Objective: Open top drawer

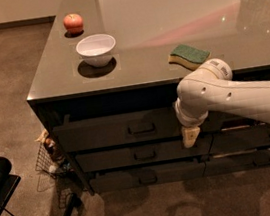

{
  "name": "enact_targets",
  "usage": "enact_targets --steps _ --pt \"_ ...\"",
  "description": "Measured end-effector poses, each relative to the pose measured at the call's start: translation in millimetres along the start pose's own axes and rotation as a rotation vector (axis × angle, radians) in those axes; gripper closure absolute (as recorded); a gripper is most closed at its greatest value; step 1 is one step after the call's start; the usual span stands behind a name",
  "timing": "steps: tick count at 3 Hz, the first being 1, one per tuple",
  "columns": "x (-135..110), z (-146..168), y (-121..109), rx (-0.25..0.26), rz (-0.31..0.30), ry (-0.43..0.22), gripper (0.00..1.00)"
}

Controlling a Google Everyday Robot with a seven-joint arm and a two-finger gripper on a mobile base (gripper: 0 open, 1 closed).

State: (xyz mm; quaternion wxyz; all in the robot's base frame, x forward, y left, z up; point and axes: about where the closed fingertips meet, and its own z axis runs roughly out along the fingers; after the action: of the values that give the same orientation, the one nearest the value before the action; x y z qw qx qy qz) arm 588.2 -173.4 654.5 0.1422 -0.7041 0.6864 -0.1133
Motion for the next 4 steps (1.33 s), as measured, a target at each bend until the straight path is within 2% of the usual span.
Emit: enact_targets --steps 1,2,3,4 --pt "6 -1 4 -0.017 0.024 0.025 0.39" --pt "29 -34 27 -0.036 0.078 0.095 0.62" --pt "55 -103 64 -0.056 0.127 0.198 0.94" --pt "54 -98 61 -0.053 0.125 0.19 1.0"
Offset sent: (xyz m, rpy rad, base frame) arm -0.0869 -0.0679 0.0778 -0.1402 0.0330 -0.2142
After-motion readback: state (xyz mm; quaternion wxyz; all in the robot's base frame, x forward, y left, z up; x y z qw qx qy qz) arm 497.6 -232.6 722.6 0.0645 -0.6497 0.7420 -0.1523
